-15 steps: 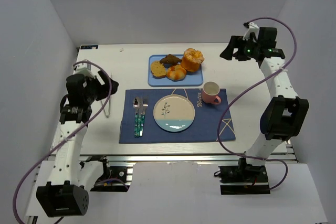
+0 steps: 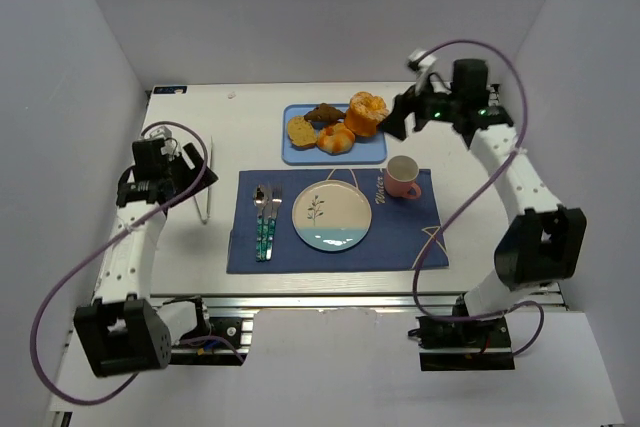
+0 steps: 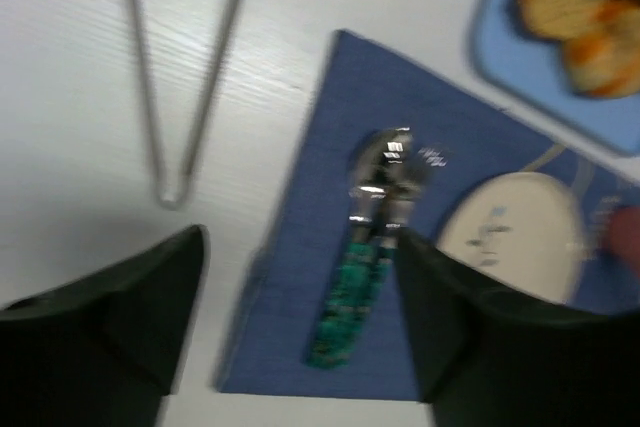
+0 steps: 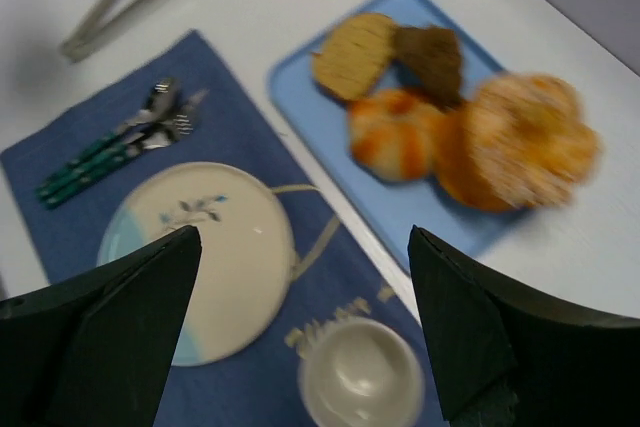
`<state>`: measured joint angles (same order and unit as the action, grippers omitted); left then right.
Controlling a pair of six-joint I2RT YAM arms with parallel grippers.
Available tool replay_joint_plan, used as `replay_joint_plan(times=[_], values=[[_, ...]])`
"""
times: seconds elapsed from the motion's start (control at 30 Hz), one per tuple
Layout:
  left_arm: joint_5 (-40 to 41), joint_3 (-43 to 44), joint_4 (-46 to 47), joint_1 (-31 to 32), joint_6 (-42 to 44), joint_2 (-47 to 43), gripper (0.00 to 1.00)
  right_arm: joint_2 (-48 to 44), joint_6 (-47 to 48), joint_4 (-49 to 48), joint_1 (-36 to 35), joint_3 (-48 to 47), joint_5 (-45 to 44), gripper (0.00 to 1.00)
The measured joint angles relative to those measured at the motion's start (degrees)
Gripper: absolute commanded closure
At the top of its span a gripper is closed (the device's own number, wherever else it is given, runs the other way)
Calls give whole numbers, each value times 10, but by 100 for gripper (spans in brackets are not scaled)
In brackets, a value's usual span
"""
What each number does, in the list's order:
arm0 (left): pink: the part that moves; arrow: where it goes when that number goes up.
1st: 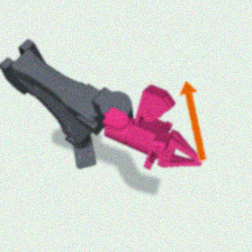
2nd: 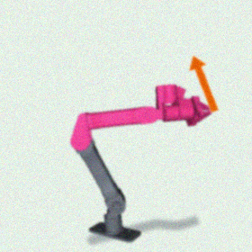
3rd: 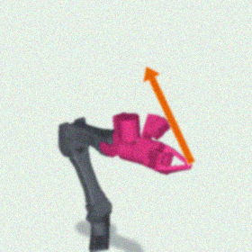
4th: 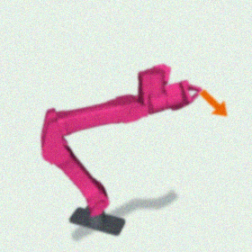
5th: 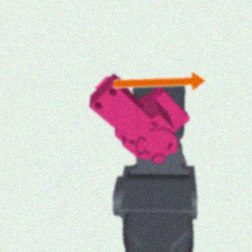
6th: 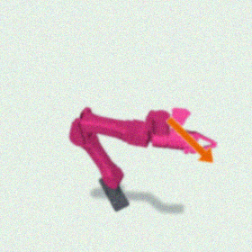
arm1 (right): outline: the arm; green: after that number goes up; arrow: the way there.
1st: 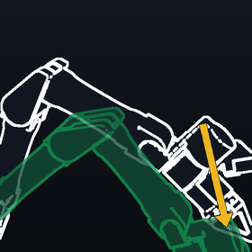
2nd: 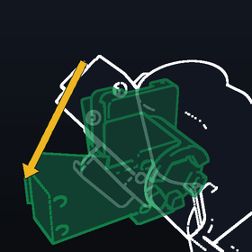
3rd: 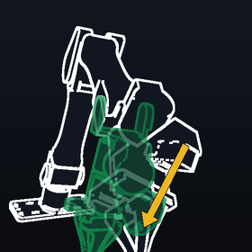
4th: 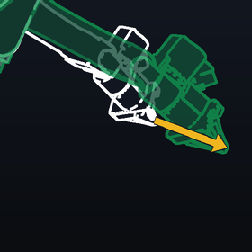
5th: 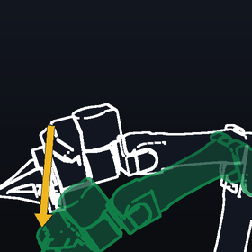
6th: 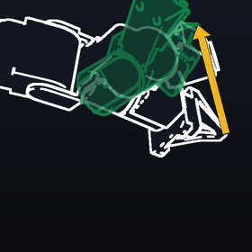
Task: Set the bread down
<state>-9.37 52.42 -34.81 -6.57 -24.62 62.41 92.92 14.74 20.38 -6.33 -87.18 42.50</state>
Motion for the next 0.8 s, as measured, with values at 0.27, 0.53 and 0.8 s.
replay_joint_plan(times=[0.27,0.53,0.8], values=[[46,58,-50,-22,75,172,2,-57,-29,-64,-70,95,-36,11],[59,80,-26,-22,143,315,7,-45,-61,-73,-61,110,-51,11],[77,112,18,-9,183,390,20,-32,-87,-83,-62,110,-50,11]])
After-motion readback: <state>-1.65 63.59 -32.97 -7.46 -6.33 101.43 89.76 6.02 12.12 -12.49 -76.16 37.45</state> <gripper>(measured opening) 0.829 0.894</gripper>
